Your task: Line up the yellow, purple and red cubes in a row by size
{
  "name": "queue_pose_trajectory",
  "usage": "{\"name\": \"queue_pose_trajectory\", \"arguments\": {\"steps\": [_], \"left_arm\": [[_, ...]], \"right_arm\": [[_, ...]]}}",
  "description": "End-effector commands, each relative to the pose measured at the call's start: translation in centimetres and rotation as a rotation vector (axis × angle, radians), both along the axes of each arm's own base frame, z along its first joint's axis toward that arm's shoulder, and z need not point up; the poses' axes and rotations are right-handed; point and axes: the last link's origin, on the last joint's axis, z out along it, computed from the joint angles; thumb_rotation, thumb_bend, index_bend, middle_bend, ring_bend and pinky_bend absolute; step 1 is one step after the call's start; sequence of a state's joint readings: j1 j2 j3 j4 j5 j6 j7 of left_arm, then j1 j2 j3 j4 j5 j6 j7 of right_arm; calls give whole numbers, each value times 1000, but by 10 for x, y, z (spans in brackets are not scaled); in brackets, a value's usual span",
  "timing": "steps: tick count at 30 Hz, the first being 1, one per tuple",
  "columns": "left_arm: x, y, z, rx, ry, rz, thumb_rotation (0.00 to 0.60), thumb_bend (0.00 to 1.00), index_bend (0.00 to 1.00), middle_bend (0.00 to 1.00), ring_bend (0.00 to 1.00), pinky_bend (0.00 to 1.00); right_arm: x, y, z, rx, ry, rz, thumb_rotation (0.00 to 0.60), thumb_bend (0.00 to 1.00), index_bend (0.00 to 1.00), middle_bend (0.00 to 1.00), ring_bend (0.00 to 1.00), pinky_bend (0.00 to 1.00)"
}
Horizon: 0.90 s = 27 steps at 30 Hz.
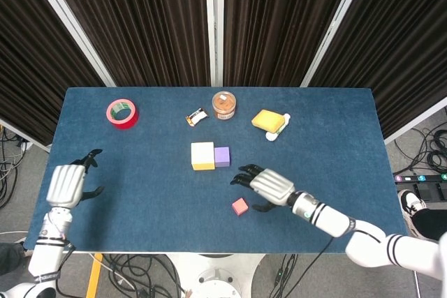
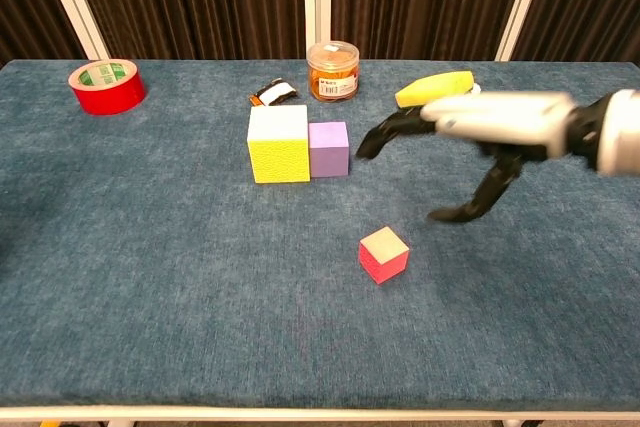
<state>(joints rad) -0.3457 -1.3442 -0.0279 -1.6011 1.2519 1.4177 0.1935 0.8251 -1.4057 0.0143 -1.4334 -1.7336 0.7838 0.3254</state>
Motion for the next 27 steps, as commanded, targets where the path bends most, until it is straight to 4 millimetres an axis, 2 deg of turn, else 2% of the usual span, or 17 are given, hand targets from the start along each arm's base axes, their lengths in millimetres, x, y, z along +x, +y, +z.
{"name": "queue_pose_trajectory", "arguments": {"steps": [1,10,21,27], "left_arm": [[-5,-3,2,7,-20,18,600,194,255,502,505,706],[-11,-8,0,-11,-55,36,600,192,255,497,505,703],[-14,-10,1,-9,-60,43,600,191,255,497,505,702],[-16,-11,1,-6,-65,50,600,190,255,497,505,702]], "right_arm": [[5,2,-19,6,65,68,600,221,170,142,0,87],[-6,8,-34,-10,134,100,600,222,180,141,0,87],[-11,12,-45,-38,134,88,600,229,322,150,0,82],[-11,13,-46,-81,97,59,600,294,414,165,0,82]]}}
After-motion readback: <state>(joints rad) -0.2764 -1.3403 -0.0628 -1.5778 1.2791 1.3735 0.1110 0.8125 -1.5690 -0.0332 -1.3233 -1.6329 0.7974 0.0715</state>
